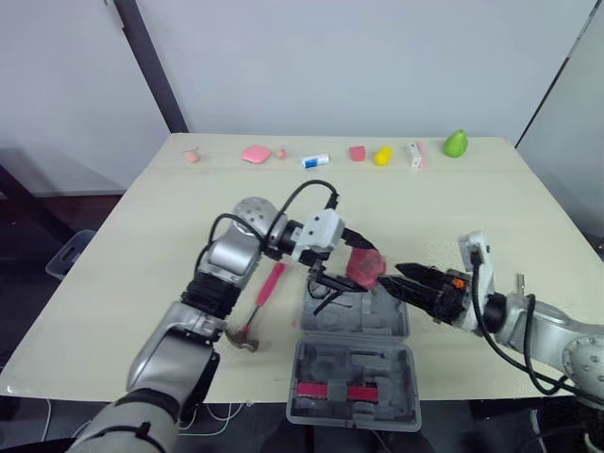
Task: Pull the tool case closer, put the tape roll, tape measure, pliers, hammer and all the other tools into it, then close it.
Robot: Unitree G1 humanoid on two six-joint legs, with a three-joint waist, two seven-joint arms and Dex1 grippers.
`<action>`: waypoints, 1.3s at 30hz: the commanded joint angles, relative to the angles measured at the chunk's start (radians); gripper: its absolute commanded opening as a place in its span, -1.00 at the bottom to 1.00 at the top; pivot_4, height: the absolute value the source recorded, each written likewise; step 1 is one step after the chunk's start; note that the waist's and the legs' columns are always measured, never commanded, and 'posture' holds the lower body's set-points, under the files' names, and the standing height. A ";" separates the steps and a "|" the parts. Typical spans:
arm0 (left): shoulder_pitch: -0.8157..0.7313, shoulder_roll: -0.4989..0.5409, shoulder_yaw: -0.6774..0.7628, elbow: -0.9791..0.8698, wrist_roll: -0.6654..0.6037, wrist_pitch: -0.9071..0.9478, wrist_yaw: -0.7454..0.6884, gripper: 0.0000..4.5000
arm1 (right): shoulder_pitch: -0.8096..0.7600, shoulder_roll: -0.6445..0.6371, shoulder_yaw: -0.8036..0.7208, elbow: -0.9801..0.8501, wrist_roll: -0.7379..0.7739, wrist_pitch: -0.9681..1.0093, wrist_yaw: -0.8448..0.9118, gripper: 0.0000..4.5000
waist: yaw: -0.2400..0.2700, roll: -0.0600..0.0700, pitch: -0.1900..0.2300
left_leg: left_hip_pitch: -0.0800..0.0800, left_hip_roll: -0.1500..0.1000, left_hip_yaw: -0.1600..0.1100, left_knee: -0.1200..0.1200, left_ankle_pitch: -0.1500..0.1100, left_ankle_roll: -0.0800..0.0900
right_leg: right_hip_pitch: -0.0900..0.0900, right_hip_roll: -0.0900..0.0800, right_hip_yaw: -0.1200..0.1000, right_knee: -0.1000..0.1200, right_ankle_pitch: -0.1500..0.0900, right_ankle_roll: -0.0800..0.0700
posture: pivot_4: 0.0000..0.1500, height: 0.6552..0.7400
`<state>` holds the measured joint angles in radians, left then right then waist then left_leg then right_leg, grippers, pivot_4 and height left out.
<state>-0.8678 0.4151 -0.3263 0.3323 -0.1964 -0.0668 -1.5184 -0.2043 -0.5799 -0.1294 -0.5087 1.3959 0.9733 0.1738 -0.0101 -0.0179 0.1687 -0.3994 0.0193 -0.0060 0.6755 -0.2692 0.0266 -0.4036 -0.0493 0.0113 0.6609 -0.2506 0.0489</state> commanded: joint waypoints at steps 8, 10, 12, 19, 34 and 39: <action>-0.018 -0.046 0.012 0.065 0.035 -0.087 0.050 0.35 | -0.061 -0.004 0.055 0.035 0.230 0.014 -0.270 0.41 | -0.002 0.000 0.000 | 0.000 0.000 0.000 0.000 0.000 0.000 | 0.000 0.000 0.000 0.000 0.000 0.000 | 1.00 1.00; -0.017 -0.048 0.013 0.069 0.037 -0.088 0.051 0.35 | -0.065 -0.002 0.059 0.043 0.234 0.010 -0.282 0.15 | -0.002 0.000 0.000 | 0.000 0.000 0.000 0.000 0.000 0.000 | 0.000 0.000 0.000 0.000 0.000 0.000 | 1.00 1.00; -0.019 -0.048 0.012 0.076 0.043 -0.094 0.054 0.35 | -0.070 0.000 0.063 0.050 0.233 0.006 -0.290 -0.14 | -0.002 0.000 0.000 | -0.001 0.000 0.000 0.000 0.000 0.000 | 0.000 0.000 0.000 0.000 0.000 0.000 | 1.00 1.00; -0.002 -0.051 0.013 0.071 0.041 -0.081 0.059 0.35 | -0.068 -0.004 0.076 0.055 0.223 0.000 -0.279 -0.64 | -0.002 0.000 0.000 | -0.001 0.000 0.000 0.000 0.000 0.000 | 0.000 0.000 0.000 0.000 0.000 0.000 | 1.00 1.00; 0.063 0.093 0.107 -0.026 -0.087 0.077 -0.029 1.00 | 0.028 -0.101 -0.024 0.085 0.271 -0.005 -0.231 -0.79 | -0.002 0.000 0.000 | -0.001 0.001 0.000 0.000 0.000 0.000 | -0.001 0.001 0.000 0.000 0.000 0.000 | 1.00 1.00; 0.162 0.210 0.166 -0.157 -0.204 0.182 -0.095 1.00 | 0.180 -0.201 -0.124 0.138 0.266 0.033 -0.132 -0.79 | -0.001 0.000 0.000 | -0.001 0.003 0.000 0.000 0.000 0.000 | -0.001 0.000 0.000 0.000 0.000 0.000 | 1.00 1.00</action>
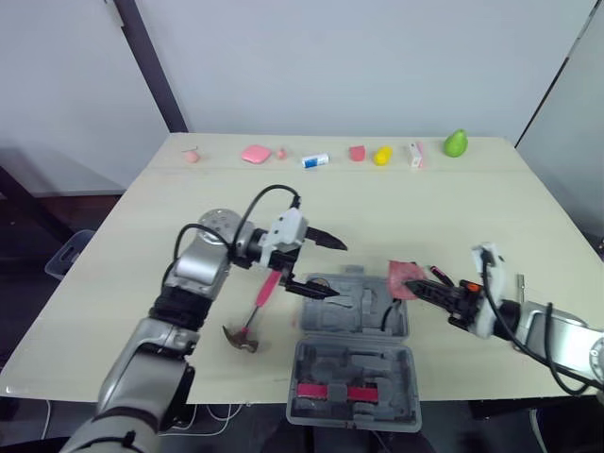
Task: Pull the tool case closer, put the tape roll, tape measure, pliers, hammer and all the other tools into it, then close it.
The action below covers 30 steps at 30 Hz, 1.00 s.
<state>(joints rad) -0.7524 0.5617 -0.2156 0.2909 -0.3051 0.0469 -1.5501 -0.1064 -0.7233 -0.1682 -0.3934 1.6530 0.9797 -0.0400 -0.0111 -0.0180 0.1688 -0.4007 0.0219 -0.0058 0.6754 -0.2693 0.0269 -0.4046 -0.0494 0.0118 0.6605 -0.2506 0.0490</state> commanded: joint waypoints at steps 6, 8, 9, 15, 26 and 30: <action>0.179 0.222 0.094 -0.308 -0.244 0.192 -0.064 1.00 | 0.200 -0.111 -0.109 0.134 -0.089 0.068 0.203 -0.79 | -0.004 0.000 0.000 | 0.001 0.001 0.001 0.000 0.000 0.000 | 0.000 0.000 0.001 0.001 0.000 0.000 | 1.00 1.00; 0.214 0.255 0.111 -0.362 -0.277 0.229 -0.063 1.00 | 0.214 -0.109 -0.095 0.166 -0.134 0.077 0.243 -0.79 | -0.003 0.000 0.000 | 0.002 0.001 0.002 -0.001 0.000 0.000 | 0.000 0.001 0.002 0.001 0.000 0.000 | 1.00 1.00; 0.228 0.267 0.118 -0.384 -0.292 0.245 -0.059 1.00 | 0.220 -0.106 -0.090 0.182 -0.153 0.082 0.267 -0.79 | -0.002 0.001 0.000 | 0.002 0.001 0.002 -0.001 0.000 0.000 | 0.000 0.000 0.002 0.001 0.000 0.000 | 1.00 1.00; 0.280 0.301 0.142 -0.471 -0.327 0.298 -0.024 1.00 | 0.220 -0.057 -0.055 0.233 -0.244 0.117 0.324 -0.79 | 0.001 0.000 0.000 | 0.002 0.000 0.002 0.000 0.000 0.000 | 0.000 0.001 0.004 0.001 0.000 0.000 | 1.00 1.00; 0.305 0.321 0.150 -0.519 -0.326 0.331 -0.020 1.00 | 0.198 -0.007 -0.078 0.277 -0.358 0.146 0.324 -0.27 | -0.001 0.000 0.000 | 0.002 0.000 0.002 0.000 0.000 0.000 | 0.000 0.002 0.004 0.001 0.000 0.000 | 1.00 1.00; 0.310 0.323 0.152 -0.522 -0.326 0.330 -0.023 1.00 | 0.217 -0.025 -0.136 0.262 -0.373 0.133 0.375 0.35 | 0.001 0.000 0.000 | 0.002 -0.001 0.002 0.000 0.000 0.000 | 0.000 0.002 0.005 0.001 0.000 0.000 | 1.00 1.00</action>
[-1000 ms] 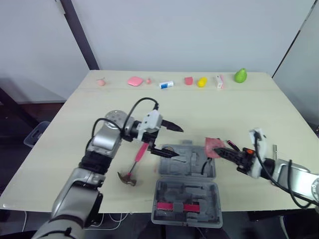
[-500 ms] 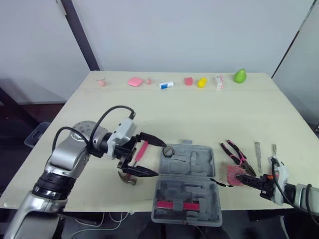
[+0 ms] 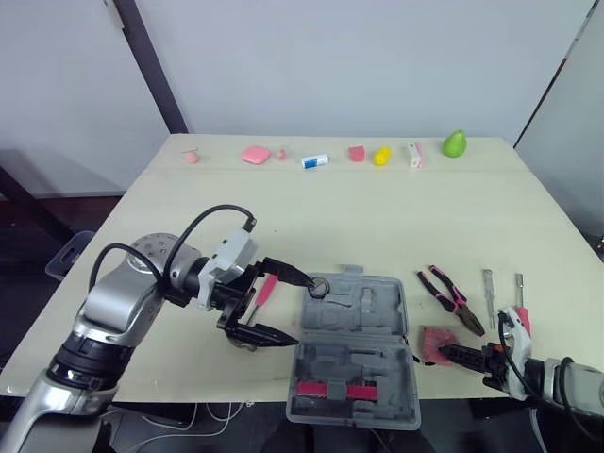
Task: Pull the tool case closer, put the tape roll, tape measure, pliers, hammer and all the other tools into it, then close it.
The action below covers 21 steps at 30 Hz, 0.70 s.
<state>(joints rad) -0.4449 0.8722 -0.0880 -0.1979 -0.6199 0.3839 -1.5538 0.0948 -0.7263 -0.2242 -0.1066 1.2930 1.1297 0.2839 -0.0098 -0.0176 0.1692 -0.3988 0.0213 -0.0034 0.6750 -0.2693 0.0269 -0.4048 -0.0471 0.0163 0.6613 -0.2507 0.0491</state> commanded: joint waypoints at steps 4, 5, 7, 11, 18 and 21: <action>0.006 0.020 0.030 -0.033 -0.015 -0.007 -0.027 1.00 | 0.066 -0.074 -0.152 -0.070 -0.053 -0.051 0.164 0.95 | 0.000 0.000 0.000 | 0.000 0.000 0.000 0.000 0.000 0.000 | 0.000 0.000 0.000 0.000 0.000 0.000 | 1.00 1.00; 0.007 0.022 0.031 -0.031 -0.015 -0.008 -0.029 1.00 | 0.076 -0.093 -0.155 -0.089 -0.085 -0.072 0.202 0.98 | 0.000 0.000 0.000 | 0.000 0.000 0.000 0.000 0.000 0.000 | 0.000 0.000 0.000 0.000 0.000 0.000 | 1.00 1.00; 0.009 0.023 0.033 -0.030 -0.016 -0.010 -0.031 1.00 | 0.105 -0.130 -0.131 -0.135 -0.183 -0.153 0.292 0.98 | -0.001 0.000 0.000 | 0.000 0.000 0.000 0.000 0.000 0.000 | 0.000 0.000 0.000 0.000 0.000 0.000 | 1.00 1.00; 0.011 0.021 0.033 -0.030 -0.019 -0.014 -0.033 1.00 | 0.170 -0.190 -0.013 -0.191 -0.522 -0.528 0.534 0.98 | -0.002 0.000 0.000 | 0.001 0.000 0.000 0.000 0.000 0.000 | 0.000 0.001 0.000 0.000 -0.001 0.001 | 1.00 1.00; 0.023 0.021 0.037 -0.031 -0.018 -0.025 -0.033 1.00 | 0.106 -0.225 0.131 -0.065 -0.847 -0.953 0.797 0.98 | -0.003 0.000 0.000 | 0.001 0.000 0.002 0.001 0.000 0.000 | 0.000 0.001 0.001 0.000 -0.001 0.001 | 1.00 1.00; 0.029 0.020 0.041 -0.035 -0.021 -0.027 -0.029 1.00 | 0.026 -0.228 0.202 -0.006 -0.952 -1.056 0.848 0.98 | -0.003 0.000 0.000 | 0.001 0.000 0.002 0.001 0.000 0.000 | 0.000 0.001 0.001 0.000 0.000 0.001 | 1.00 1.00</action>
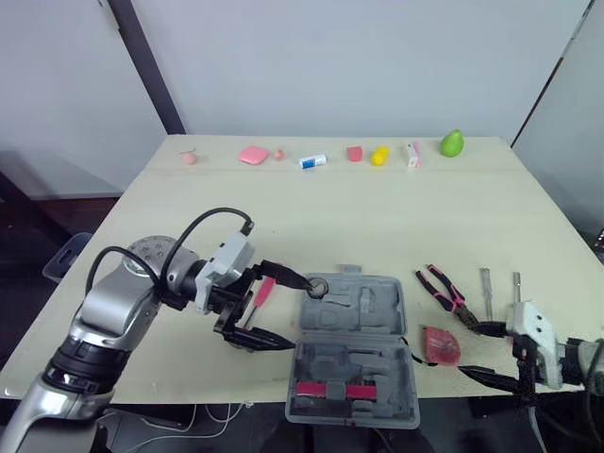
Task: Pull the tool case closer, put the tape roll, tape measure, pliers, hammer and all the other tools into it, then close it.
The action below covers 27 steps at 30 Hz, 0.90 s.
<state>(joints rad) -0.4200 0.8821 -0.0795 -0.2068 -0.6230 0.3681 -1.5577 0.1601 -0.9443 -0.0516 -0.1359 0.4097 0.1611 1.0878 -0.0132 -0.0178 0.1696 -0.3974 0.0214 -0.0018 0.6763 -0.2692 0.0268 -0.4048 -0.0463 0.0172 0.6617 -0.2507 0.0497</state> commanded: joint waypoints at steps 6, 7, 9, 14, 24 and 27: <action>0.019 0.011 0.031 -0.026 -0.009 -0.026 -0.025 1.00 | -0.184 0.028 0.136 0.129 -0.176 -0.108 0.078 0.98 | 0.001 0.000 0.000 | 0.000 0.000 -0.001 0.000 0.000 0.000 | 0.000 0.000 0.000 0.000 0.000 0.000 | 1.00 1.00; 0.020 0.011 0.032 -0.031 -0.011 -0.025 -0.023 1.00 | -0.210 0.035 0.155 0.146 -0.190 -0.096 0.083 0.98 | 0.001 0.000 0.000 | 0.000 0.000 0.000 0.000 0.000 0.000 | 0.000 0.000 0.000 0.000 0.000 0.000 | 1.00 1.00; 0.020 0.011 0.036 -0.041 -0.020 -0.019 -0.018 1.00 | -0.243 0.048 0.177 0.173 -0.207 -0.092 0.089 0.98 | 0.001 0.000 0.000 | 0.000 0.000 0.000 0.000 0.000 0.000 | 0.000 0.000 0.000 0.000 0.000 0.000 | 1.00 1.00; 0.022 0.015 0.041 -0.048 -0.020 -0.017 -0.018 1.00 | -0.284 0.069 0.216 0.220 -0.241 -0.103 0.116 0.98 | 0.004 0.000 0.000 | 0.000 0.000 -0.001 0.000 0.000 0.000 | 0.000 0.000 -0.001 0.000 0.000 -0.001 | 1.00 1.00; 0.026 0.013 0.042 -0.044 -0.017 -0.023 -0.020 1.00 | -0.299 0.130 0.233 0.268 -0.287 -0.166 0.099 0.98 | 0.001 0.000 0.000 | 0.000 0.000 -0.001 0.000 0.000 0.000 | 0.000 0.000 0.000 0.001 0.000 -0.001 | 1.00 1.00; 0.026 0.012 0.041 -0.043 -0.016 -0.024 -0.021 1.00 | -0.301 0.147 0.235 0.280 -0.298 -0.176 0.091 0.98 | 0.001 0.000 0.000 | 0.000 0.000 -0.001 0.000 0.000 0.000 | 0.000 0.000 0.000 0.001 0.000 -0.001 | 1.00 1.00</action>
<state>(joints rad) -0.3945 0.8852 -0.0659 -0.2258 -0.6253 0.3573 -1.5573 -0.1332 -0.7942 0.1900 0.1406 0.1190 0.0036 1.1851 -0.0117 -0.0174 0.1700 -0.3973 0.0212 -0.0025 0.6767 -0.2692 0.0267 -0.4048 -0.0464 0.0168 0.6630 -0.2505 0.0490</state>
